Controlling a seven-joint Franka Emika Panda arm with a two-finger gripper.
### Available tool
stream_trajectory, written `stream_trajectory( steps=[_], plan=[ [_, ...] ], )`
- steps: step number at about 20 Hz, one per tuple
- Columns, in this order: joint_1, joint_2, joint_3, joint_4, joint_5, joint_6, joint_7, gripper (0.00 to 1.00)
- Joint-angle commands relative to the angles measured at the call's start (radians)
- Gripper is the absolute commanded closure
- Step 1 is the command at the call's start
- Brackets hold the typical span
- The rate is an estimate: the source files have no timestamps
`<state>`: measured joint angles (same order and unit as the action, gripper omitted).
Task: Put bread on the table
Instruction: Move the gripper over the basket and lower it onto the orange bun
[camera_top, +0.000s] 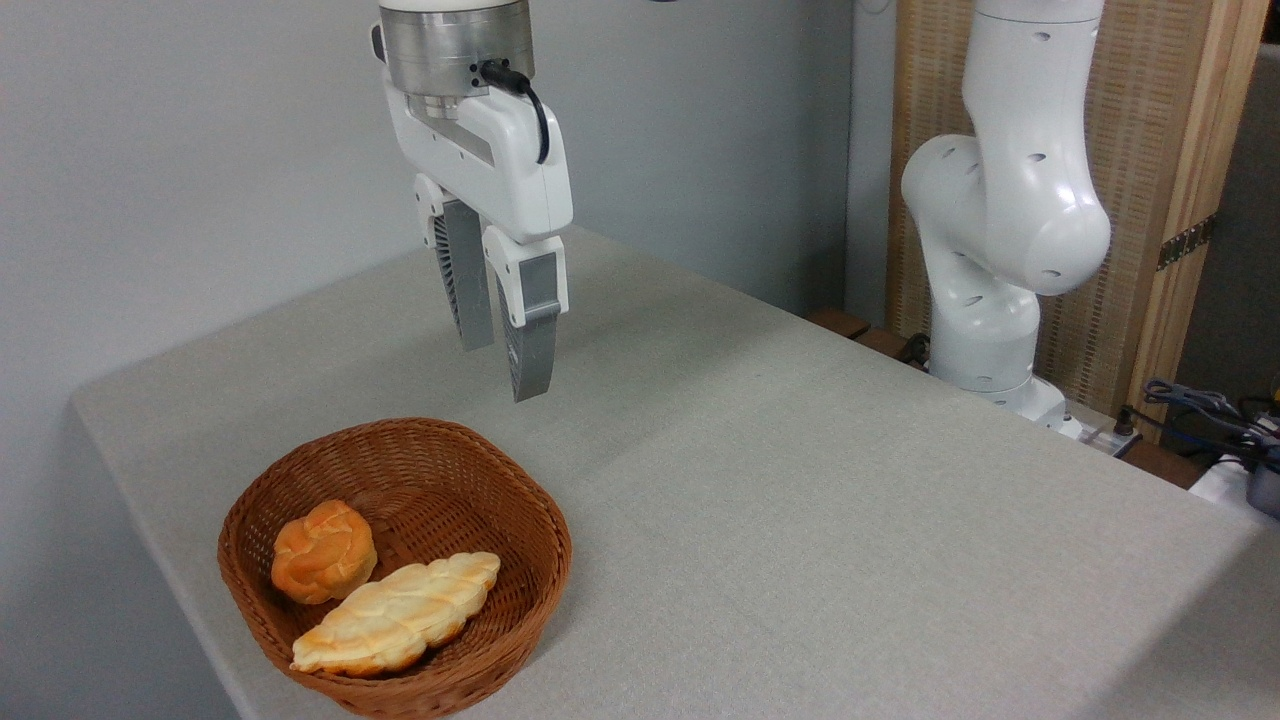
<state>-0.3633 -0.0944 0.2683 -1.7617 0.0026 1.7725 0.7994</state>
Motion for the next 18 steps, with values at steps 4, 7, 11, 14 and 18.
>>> stream_trajectory(
  steps=[4,7,11,14,18],
  plan=[
    [-0.003,-0.002,0.009,0.008,-0.012,-0.045,-0.003,0.00],
    [-0.003,-0.002,0.008,0.005,-0.012,-0.045,-0.003,0.00],
    [-0.011,0.001,0.008,-0.001,-0.012,-0.027,0.000,0.00],
    [-0.014,0.012,0.006,-0.007,-0.013,0.017,0.003,0.00],
    [-0.016,0.047,0.000,-0.025,-0.049,0.160,0.003,0.00]
  ],
)
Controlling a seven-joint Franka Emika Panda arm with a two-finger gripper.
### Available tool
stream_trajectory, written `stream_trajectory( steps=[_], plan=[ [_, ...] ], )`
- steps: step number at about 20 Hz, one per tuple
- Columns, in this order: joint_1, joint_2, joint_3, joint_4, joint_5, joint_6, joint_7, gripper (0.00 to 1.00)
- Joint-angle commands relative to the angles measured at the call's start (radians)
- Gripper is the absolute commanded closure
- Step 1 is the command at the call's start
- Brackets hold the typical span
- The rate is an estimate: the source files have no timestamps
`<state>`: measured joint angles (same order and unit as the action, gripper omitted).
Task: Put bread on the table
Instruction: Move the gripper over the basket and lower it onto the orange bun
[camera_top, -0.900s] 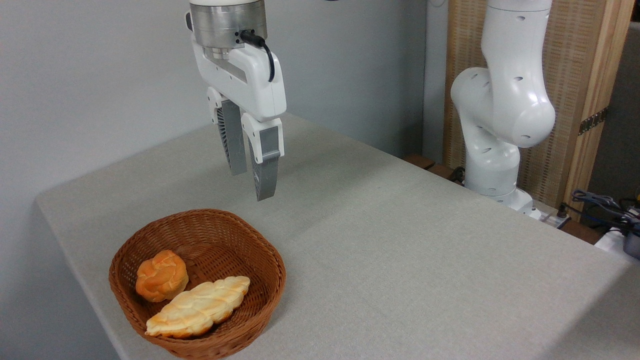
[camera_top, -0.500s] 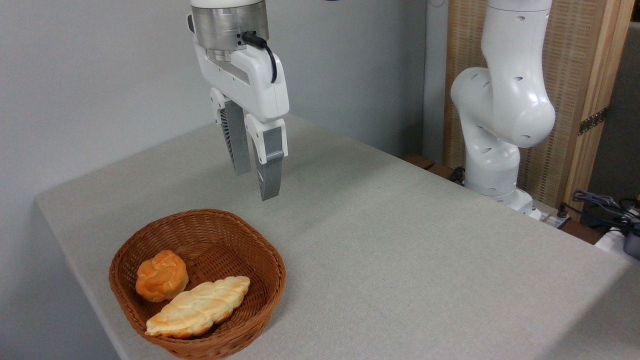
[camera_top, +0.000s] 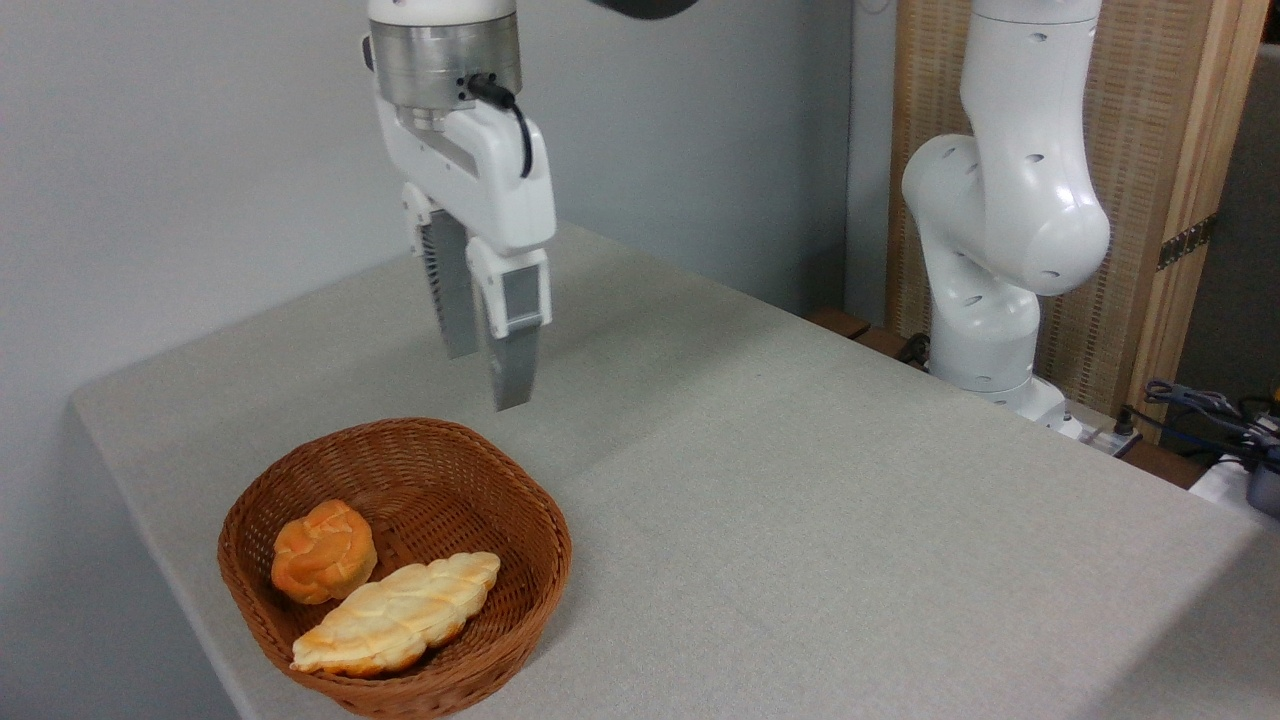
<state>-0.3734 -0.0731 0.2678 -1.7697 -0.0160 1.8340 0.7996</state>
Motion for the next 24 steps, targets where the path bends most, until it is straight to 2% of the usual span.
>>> stream_trajectory(
  steps=[1,3,5,11,16,19,24],
  plan=[
    [-0.006,0.039,-0.002,-0.019,-0.032,0.134,0.003,0.00],
    [-0.009,0.067,-0.004,-0.019,-0.032,0.194,0.003,0.00],
    [-0.039,0.102,-0.009,-0.019,-0.022,0.260,0.003,0.00],
    [-0.045,0.208,-0.039,-0.016,-0.018,0.378,0.004,0.00],
    [-0.044,0.271,-0.070,-0.013,-0.002,0.393,0.004,0.00],
    [-0.044,0.311,-0.090,-0.013,0.005,0.453,0.004,0.00],
    [-0.041,0.349,-0.090,-0.008,0.005,0.504,0.004,0.00]
  ],
)
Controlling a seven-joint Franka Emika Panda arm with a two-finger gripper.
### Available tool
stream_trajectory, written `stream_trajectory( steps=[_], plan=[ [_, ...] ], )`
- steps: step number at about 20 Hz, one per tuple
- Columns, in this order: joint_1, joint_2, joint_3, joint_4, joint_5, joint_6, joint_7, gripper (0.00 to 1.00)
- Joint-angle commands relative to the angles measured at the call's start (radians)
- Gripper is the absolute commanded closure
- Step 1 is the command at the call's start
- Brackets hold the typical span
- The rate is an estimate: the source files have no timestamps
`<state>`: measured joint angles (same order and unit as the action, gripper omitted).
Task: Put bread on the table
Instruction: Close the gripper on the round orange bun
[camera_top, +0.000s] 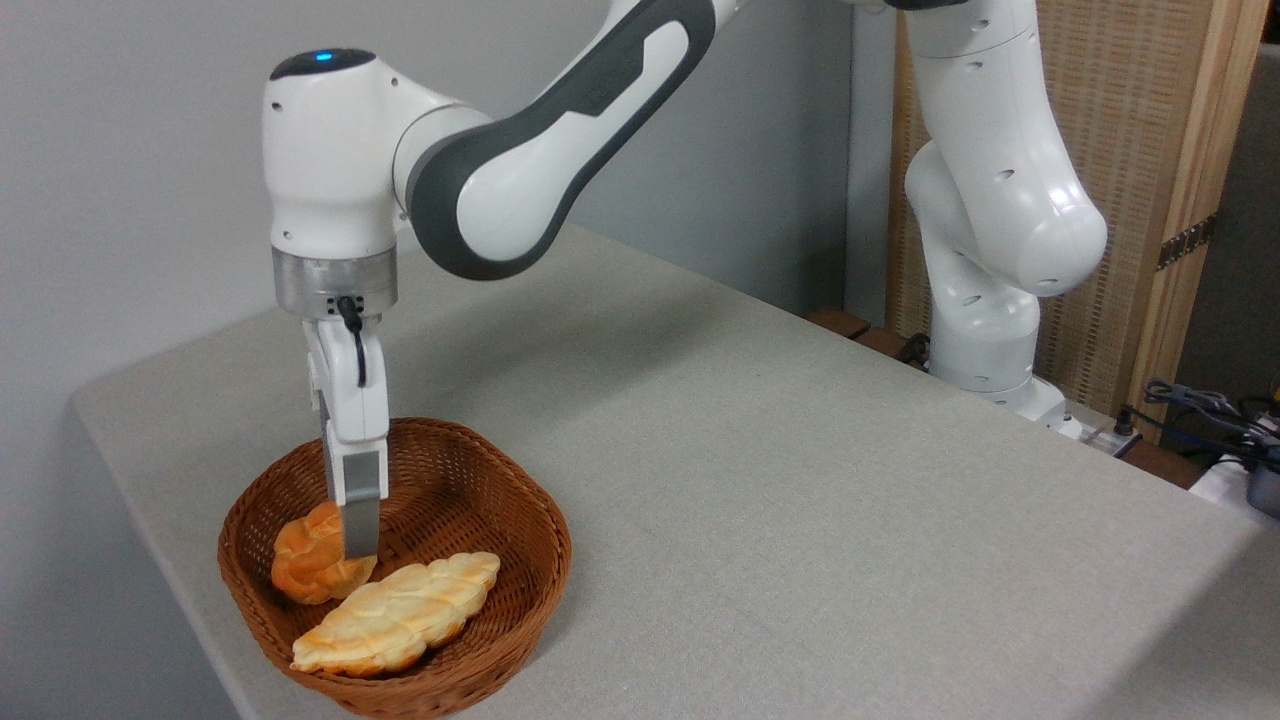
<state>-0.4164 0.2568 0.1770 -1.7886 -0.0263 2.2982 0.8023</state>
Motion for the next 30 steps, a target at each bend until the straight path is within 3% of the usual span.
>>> stream_trajectory(
  steps=[1,6,7,10,12,23,30],
  plan=[
    [0.004,0.027,0.001,0.011,0.016,0.056,0.002,0.00],
    [0.005,0.050,0.001,0.011,0.016,0.075,0.000,0.00],
    [0.005,0.052,0.001,0.011,0.016,0.075,0.000,0.08],
    [0.005,0.052,-0.001,0.011,0.016,0.073,0.002,0.56],
    [0.005,0.052,0.001,0.011,0.016,0.073,0.003,0.66],
    [0.008,0.018,0.001,0.011,0.009,0.061,-0.009,0.63],
    [0.011,-0.135,0.016,0.011,-0.001,-0.176,-0.009,0.59]
  ],
)
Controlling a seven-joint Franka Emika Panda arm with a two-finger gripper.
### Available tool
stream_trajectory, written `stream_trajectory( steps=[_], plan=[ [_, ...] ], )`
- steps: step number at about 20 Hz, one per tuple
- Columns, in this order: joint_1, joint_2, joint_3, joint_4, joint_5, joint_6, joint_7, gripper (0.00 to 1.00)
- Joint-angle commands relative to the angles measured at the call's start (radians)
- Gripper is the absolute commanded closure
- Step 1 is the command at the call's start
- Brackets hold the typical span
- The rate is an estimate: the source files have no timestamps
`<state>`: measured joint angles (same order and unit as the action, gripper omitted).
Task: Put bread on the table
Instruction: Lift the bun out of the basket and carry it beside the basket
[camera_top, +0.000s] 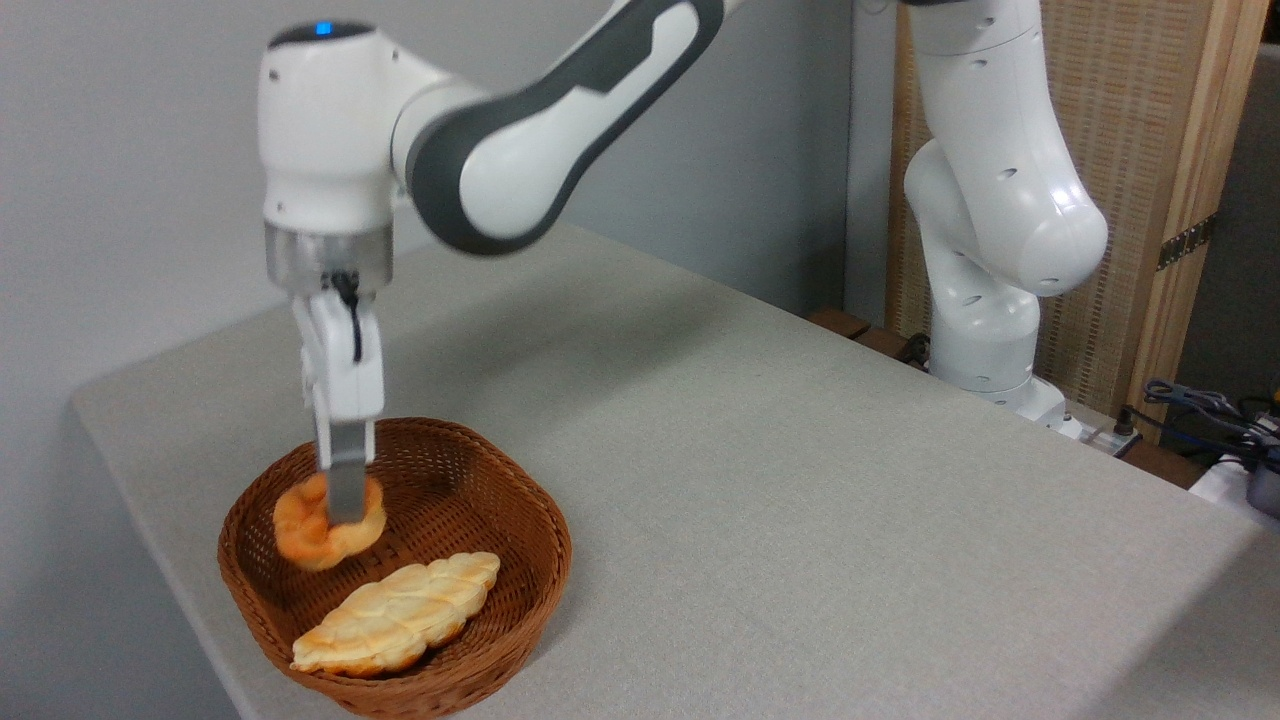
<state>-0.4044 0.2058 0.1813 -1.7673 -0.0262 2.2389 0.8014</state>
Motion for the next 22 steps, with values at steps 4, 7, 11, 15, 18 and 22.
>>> stream_trajectory(
  steps=[4,7,11,15,18,22],
  plan=[
    [0.002,-0.176,0.049,-0.014,-0.001,-0.309,-0.004,0.57],
    [0.002,-0.212,0.069,-0.018,-0.001,-0.467,-0.002,0.54],
    [0.001,-0.212,0.069,-0.032,-0.001,-0.596,-0.002,0.46],
    [-0.001,-0.210,0.067,-0.073,-0.001,-0.651,-0.001,0.26],
    [-0.005,-0.210,0.064,-0.089,-0.001,-0.651,-0.004,0.00],
    [-0.007,-0.204,0.061,-0.089,-0.001,-0.651,-0.002,0.00]
  ],
)
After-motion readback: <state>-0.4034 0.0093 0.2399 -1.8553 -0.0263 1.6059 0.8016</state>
